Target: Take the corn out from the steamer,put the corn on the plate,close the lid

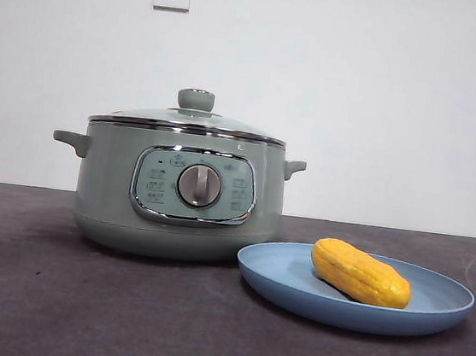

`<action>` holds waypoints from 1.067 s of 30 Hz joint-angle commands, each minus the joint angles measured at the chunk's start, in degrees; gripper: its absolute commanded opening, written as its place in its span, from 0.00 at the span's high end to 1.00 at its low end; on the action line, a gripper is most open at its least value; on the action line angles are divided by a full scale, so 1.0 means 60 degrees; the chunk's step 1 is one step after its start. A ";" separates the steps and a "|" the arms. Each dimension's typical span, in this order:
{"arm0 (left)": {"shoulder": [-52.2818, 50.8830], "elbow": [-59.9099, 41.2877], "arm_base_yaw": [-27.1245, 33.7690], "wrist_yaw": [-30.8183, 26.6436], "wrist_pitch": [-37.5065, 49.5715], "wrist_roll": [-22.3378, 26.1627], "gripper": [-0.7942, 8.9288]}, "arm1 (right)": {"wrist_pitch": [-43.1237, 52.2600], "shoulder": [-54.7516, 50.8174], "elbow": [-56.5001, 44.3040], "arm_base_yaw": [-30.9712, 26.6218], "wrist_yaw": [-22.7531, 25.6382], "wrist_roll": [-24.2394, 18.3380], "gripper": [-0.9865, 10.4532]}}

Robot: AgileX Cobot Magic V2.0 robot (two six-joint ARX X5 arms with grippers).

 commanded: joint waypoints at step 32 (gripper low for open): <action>-0.8142 -0.7592 0.4852 -0.0834 0.8965 0.1577 0.92 | 0.0025 -0.0011 -0.0015 0.0011 0.0029 -0.0044 0.91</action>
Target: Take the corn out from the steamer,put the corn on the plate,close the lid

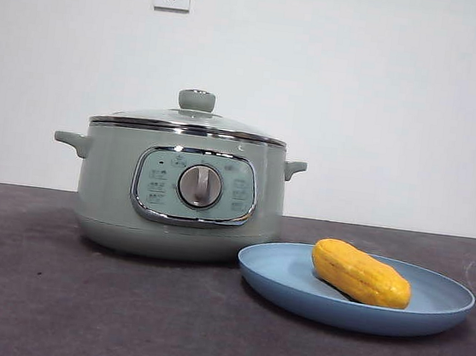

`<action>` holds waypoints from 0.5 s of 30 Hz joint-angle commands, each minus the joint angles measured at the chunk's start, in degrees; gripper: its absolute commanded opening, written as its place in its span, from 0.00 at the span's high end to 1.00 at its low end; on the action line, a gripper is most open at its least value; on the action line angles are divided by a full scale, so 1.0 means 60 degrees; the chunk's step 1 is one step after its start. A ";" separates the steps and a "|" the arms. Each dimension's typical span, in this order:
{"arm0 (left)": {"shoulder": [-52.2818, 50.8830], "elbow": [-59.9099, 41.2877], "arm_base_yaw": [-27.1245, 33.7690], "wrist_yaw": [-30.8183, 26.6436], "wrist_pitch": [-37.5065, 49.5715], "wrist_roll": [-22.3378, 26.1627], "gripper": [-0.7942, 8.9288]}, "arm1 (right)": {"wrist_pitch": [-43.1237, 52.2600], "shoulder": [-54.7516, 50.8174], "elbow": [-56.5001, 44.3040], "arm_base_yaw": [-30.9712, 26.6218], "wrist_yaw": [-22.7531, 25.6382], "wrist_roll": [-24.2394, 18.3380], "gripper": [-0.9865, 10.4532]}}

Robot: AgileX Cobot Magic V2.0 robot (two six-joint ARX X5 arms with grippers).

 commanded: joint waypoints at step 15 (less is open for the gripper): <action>-0.4448 -0.7606 0.0127 -0.1483 0.2375 -0.1107 0.92 | 0.0025 -0.0011 -0.0018 0.0011 0.0025 -0.0047 0.91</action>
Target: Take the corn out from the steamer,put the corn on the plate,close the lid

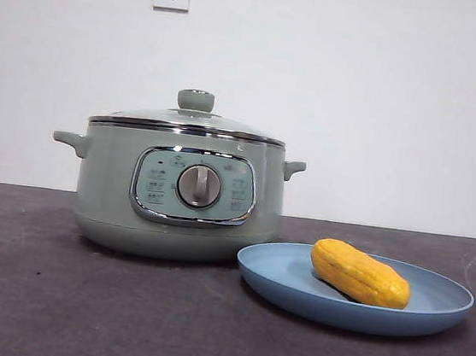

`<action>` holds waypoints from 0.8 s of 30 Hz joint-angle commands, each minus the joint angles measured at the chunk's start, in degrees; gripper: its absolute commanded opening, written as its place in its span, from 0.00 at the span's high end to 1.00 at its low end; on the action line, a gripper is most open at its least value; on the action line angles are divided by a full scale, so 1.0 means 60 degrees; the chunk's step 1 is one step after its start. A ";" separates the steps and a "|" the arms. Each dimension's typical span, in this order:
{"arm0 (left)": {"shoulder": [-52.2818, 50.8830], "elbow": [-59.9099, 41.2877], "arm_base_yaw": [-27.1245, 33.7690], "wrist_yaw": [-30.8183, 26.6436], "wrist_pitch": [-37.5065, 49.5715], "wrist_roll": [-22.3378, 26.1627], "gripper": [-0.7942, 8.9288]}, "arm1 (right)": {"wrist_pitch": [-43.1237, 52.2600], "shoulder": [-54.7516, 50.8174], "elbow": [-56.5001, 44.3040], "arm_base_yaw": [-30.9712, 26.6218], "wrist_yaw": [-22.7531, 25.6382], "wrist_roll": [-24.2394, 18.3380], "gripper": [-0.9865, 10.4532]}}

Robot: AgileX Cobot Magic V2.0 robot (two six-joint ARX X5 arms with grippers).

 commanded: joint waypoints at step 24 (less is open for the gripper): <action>-0.1778 -0.3187 0.0029 -0.0208 -0.0481 -0.1515 0.92 | 0.0025 -0.0015 -0.0015 0.0011 0.0029 -0.0044 0.91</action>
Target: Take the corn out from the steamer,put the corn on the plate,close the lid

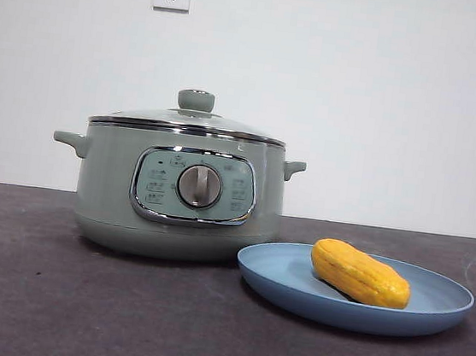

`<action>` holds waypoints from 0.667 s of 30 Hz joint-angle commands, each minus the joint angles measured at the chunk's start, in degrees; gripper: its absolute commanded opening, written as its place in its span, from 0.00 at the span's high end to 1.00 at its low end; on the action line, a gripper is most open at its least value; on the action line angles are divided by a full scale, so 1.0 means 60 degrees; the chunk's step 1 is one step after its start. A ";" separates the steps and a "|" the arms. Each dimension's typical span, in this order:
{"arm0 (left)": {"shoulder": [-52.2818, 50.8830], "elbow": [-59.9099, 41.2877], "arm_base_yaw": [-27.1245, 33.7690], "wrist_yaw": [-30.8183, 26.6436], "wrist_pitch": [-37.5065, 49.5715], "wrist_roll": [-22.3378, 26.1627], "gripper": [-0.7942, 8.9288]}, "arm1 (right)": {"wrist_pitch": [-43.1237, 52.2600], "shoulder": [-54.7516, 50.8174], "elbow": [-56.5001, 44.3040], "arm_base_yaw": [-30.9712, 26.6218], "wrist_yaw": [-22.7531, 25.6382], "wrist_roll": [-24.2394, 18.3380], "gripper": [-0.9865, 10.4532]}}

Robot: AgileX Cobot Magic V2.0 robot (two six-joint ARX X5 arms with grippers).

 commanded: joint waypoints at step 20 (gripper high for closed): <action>-0.0022 -0.0135 0.0033 -0.0004 0.0051 -0.0266 0.92 | 0.0025 -0.0007 -0.0018 0.0011 0.0025 -0.0047 0.91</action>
